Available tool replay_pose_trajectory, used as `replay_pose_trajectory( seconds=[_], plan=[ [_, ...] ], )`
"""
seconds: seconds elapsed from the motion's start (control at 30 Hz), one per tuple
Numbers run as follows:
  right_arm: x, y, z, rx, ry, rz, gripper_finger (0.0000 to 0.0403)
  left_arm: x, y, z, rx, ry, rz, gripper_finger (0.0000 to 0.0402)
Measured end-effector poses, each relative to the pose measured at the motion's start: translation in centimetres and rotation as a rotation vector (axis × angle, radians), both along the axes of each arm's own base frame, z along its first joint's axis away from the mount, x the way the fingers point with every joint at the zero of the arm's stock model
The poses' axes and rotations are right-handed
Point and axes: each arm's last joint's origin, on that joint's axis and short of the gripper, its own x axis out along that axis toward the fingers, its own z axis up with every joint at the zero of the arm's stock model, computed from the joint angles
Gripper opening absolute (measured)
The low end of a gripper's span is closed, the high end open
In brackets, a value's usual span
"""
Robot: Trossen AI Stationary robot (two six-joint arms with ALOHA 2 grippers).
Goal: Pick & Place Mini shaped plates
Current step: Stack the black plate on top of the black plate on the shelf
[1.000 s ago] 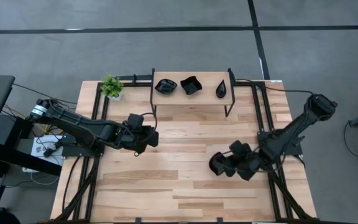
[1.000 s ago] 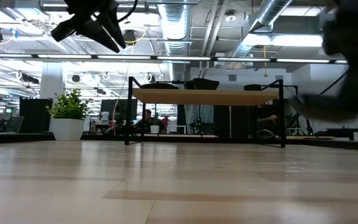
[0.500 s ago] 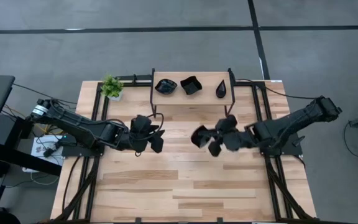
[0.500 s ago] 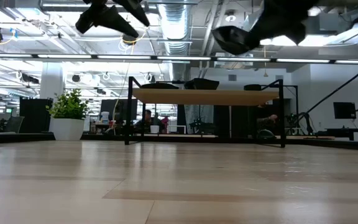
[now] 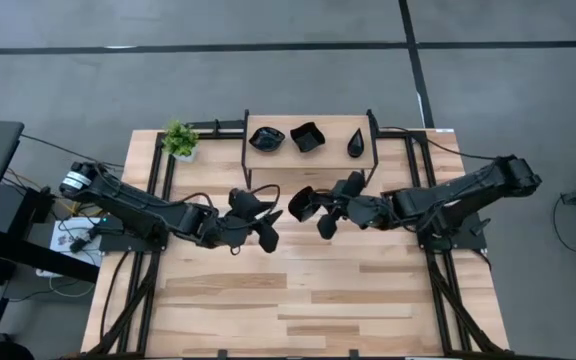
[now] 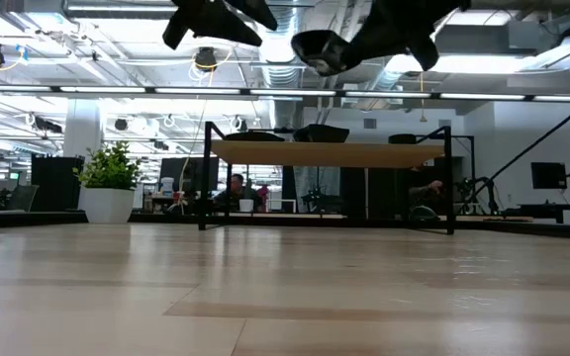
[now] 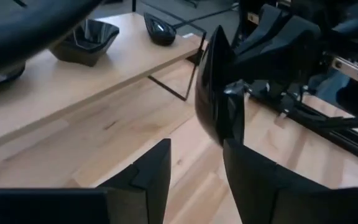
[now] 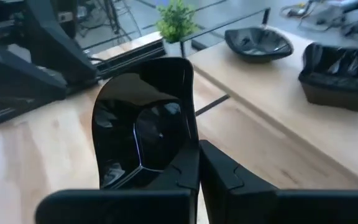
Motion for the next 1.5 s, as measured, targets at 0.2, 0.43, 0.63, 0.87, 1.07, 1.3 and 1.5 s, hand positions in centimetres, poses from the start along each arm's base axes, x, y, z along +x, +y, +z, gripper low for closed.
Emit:
replay_pose_trajectory(
  seconds=[0.2,0.43,0.63,0.87,1.07,1.3,1.5],
  plan=[
    [1.1,0.1,-0.3,-0.100,-0.013,-0.023,0.0000,0.5,0.2,-0.8,0.040,0.017,0.053,0.0162],
    [3.1,0.0,0.5,-0.192,0.001,-0.011,0.0000,0.7,0.9,-0.7,0.038,0.011,0.079,0.0168],
    [4.5,0.2,1.0,-0.262,0.050,0.015,0.0000,0.9,1.7,-0.7,0.037,0.011,0.107,0.0160],
    [4.6,0.2,0.8,-0.283,0.102,0.000,0.0000,0.9,1.8,-0.7,0.037,0.011,0.107,0.0146],
    [4.5,0.2,0.8,-0.284,0.106,0.000,0.0000,1.0,1.9,-0.7,0.037,0.011,0.114,0.0128],
    [4.5,0.2,0.7,-0.287,0.118,0.000,0.0000,0.8,2.1,-0.3,0.050,-0.006,0.144,0.0102],
    [4.5,0.2,0.8,-0.286,0.114,-0.001,0.0000,0.8,2.1,-0.3,0.043,-0.016,0.147,0.0078]
  ],
)
